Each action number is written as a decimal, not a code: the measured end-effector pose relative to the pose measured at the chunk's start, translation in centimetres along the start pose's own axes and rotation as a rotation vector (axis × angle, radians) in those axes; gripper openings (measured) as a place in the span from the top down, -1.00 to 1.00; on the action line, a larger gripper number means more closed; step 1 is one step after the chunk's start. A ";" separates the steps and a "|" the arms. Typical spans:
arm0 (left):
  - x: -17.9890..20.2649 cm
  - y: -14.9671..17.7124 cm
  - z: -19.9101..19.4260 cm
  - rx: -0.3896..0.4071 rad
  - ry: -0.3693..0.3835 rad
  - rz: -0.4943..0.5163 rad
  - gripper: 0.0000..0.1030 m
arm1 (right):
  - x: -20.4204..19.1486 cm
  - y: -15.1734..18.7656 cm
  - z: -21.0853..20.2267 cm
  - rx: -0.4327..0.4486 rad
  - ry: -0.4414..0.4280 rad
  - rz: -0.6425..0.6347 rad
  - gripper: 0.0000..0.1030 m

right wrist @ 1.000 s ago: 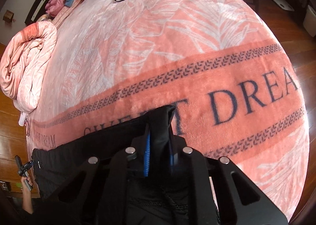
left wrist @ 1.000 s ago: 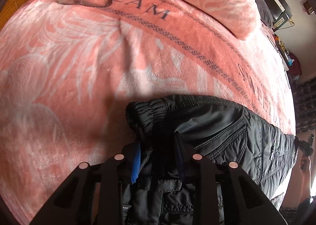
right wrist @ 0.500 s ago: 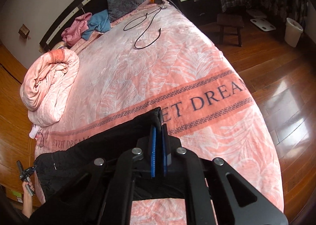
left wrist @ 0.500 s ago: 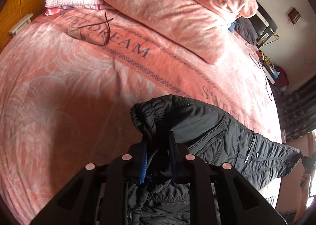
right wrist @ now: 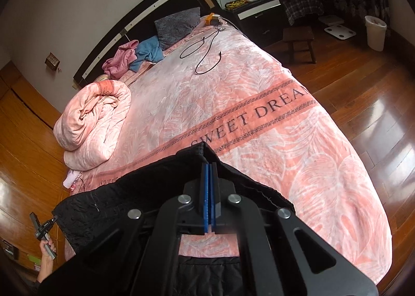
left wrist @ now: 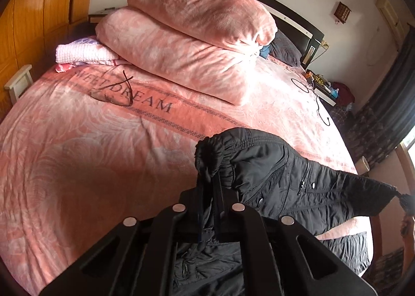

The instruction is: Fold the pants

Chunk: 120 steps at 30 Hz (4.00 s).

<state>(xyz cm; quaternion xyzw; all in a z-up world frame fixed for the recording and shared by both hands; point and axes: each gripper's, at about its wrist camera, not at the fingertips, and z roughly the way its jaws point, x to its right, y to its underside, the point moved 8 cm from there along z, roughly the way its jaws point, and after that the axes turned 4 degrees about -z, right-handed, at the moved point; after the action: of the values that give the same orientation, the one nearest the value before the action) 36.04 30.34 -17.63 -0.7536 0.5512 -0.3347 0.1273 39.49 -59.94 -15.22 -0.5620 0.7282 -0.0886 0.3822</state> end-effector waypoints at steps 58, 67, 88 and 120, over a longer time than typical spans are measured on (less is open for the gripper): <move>-13.8 25.0 -4.1 -0.202 -0.165 -0.405 -0.58 | 6.5 35.0 -9.5 -0.060 -0.026 0.548 -0.29; -11.8 23.0 -1.5 -0.245 -0.180 -0.313 0.58 | 6.8 32.1 -9.6 0.029 -0.027 0.606 -0.44; -11.9 22.4 -1.1 -0.219 -0.255 -0.317 0.59 | 11.7 31.7 -5.0 -0.005 0.075 0.667 0.82; -10.0 24.6 -4.4 -0.046 -0.294 -0.384 -0.65 | 13.5 33.4 -4.8 0.074 -0.046 0.773 -0.28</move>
<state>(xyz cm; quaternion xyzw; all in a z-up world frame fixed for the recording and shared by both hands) 13.20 31.41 -31.75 -0.8879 0.3809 -0.2269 0.1230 10.21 -61.58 -36.78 -0.2336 0.8738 0.0483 0.4237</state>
